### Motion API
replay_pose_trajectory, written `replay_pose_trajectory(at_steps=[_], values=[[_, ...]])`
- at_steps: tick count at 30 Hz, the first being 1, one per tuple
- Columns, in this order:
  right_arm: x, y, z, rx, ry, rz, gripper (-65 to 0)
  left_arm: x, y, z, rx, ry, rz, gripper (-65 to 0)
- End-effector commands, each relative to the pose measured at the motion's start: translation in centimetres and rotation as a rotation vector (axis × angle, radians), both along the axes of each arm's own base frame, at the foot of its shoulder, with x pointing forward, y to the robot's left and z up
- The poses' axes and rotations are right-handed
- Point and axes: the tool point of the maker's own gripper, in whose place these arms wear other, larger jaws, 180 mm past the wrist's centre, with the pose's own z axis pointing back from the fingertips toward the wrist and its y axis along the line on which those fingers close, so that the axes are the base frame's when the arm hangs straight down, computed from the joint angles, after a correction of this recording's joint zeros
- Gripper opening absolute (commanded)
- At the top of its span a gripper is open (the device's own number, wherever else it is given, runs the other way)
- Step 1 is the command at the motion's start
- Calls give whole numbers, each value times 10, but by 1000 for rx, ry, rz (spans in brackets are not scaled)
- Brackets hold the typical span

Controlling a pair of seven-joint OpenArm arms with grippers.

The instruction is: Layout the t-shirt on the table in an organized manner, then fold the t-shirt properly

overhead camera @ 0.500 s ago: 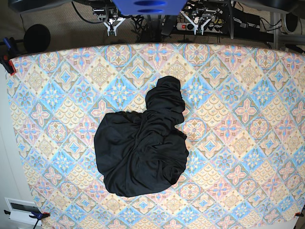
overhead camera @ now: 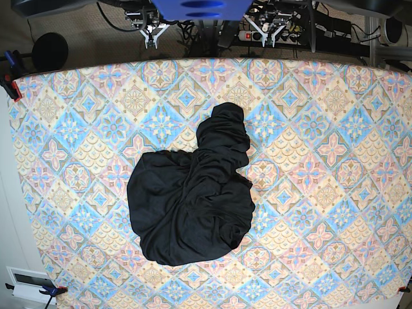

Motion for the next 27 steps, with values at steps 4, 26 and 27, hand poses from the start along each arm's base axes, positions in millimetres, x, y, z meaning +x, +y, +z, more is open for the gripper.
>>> replay_pose_trajectory(at_steps=[4,26,27], values=[[-3,-1,0,4,6,-2,-650,-17,4,1,6,28,-13,-648],[-74,-54,61,-72,-95,69,-650,-45,102,77,139,-212,-157,-649],[-76,-53,66,-70,-100,72,-650,-43,103,84,139,-231,-165,-649]])
